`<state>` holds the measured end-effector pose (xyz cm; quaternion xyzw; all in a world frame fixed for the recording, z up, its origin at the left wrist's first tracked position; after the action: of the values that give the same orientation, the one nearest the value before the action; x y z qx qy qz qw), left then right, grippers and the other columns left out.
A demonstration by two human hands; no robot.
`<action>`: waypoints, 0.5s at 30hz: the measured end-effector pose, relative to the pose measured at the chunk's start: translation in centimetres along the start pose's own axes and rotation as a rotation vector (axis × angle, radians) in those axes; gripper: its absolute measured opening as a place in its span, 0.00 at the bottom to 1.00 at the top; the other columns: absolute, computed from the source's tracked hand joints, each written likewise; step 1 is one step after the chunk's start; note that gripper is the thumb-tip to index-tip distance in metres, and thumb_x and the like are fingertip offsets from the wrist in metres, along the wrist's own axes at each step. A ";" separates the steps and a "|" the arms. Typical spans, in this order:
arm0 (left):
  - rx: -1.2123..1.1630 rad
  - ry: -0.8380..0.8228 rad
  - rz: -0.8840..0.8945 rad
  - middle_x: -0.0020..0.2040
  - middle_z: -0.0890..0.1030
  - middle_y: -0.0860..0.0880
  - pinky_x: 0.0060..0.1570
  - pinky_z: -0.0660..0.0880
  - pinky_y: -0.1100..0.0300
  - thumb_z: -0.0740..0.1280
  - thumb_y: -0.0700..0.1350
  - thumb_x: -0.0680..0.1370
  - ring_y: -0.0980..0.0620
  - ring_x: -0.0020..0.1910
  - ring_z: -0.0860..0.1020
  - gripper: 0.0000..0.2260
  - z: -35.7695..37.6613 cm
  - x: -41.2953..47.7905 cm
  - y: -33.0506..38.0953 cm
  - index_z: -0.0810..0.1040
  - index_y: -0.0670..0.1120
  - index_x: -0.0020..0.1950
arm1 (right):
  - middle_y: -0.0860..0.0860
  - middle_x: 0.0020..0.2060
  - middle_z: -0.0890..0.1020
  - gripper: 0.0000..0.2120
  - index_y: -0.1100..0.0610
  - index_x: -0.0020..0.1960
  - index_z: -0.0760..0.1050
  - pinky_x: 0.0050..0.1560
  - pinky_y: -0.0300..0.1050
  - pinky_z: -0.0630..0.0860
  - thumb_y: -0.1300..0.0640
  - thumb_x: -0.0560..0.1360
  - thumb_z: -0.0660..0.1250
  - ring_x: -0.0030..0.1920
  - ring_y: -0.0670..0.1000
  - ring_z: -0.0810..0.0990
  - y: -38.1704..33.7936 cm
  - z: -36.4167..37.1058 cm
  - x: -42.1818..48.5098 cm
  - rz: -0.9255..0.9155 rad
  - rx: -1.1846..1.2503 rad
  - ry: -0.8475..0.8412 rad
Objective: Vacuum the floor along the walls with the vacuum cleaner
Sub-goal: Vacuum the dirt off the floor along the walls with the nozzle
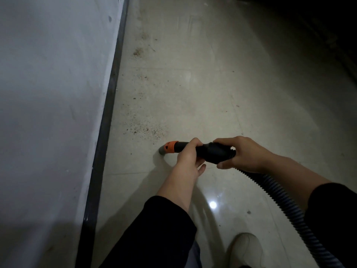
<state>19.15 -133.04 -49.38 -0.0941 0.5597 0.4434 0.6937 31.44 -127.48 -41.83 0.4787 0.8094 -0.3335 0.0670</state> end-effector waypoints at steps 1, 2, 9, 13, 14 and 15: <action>0.000 0.006 0.003 0.52 0.81 0.47 0.52 0.73 0.53 0.67 0.44 0.74 0.52 0.45 0.79 0.13 -0.2 -0.2 0.1 0.76 0.44 0.58 | 0.45 0.49 0.82 0.24 0.44 0.62 0.76 0.52 0.47 0.77 0.52 0.68 0.77 0.48 0.48 0.80 -0.3 0.1 0.1 -0.007 -0.003 -0.005; -0.003 0.014 0.007 0.51 0.81 0.46 0.52 0.73 0.53 0.67 0.44 0.74 0.52 0.45 0.79 0.13 -0.4 -0.4 0.3 0.76 0.43 0.57 | 0.45 0.48 0.82 0.23 0.45 0.61 0.76 0.51 0.46 0.77 0.52 0.68 0.77 0.47 0.47 0.80 -0.7 0.2 0.1 -0.017 -0.011 -0.012; -0.079 0.083 0.051 0.55 0.80 0.44 0.51 0.72 0.52 0.66 0.43 0.72 0.49 0.48 0.79 0.16 -2.6 -1.0 1.6 0.75 0.41 0.59 | 0.47 0.46 0.82 0.21 0.48 0.60 0.76 0.50 0.47 0.76 0.53 0.69 0.76 0.45 0.48 0.78 -3.6 1.5 1.4 -0.081 -0.068 -0.036; -0.104 0.107 0.068 0.56 0.80 0.43 0.53 0.73 0.51 0.65 0.41 0.73 0.48 0.48 0.78 0.18 -3.3 -1.7 2.0 0.74 0.41 0.63 | 0.48 0.47 0.82 0.21 0.49 0.60 0.76 0.51 0.48 0.76 0.54 0.69 0.76 0.45 0.49 0.78 -4.5 1.9 1.7 -0.104 -0.078 -0.054; -0.108 0.112 0.068 0.56 0.79 0.43 0.53 0.73 0.51 0.65 0.41 0.73 0.48 0.47 0.78 0.18 -3.4 -1.9 2.1 0.73 0.41 0.62 | 0.48 0.47 0.82 0.21 0.48 0.60 0.76 0.51 0.48 0.76 0.53 0.69 0.76 0.46 0.49 0.78 -4.7 2.0 1.8 -0.108 -0.080 -0.057; -0.108 0.115 0.066 0.56 0.79 0.43 0.53 0.72 0.51 0.65 0.41 0.73 0.48 0.46 0.78 0.17 -3.6 -2.1 2.2 0.73 0.41 0.62 | 0.47 0.47 0.82 0.21 0.48 0.60 0.76 0.51 0.48 0.77 0.53 0.68 0.76 0.46 0.49 0.79 -4.8 2.1 1.9 -0.111 -0.080 -0.060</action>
<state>15.14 -135.03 -48.07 -0.1382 0.5769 0.4894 0.6392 26.08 -128.87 -41.97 0.4199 0.8450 -0.3182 0.0919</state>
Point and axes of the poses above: each hand's wrist, its own x-axis towards the middle knuckle, its own z-axis out of the palm, y = z × x, the point moved 4 cm from there along x, towards the middle knuckle
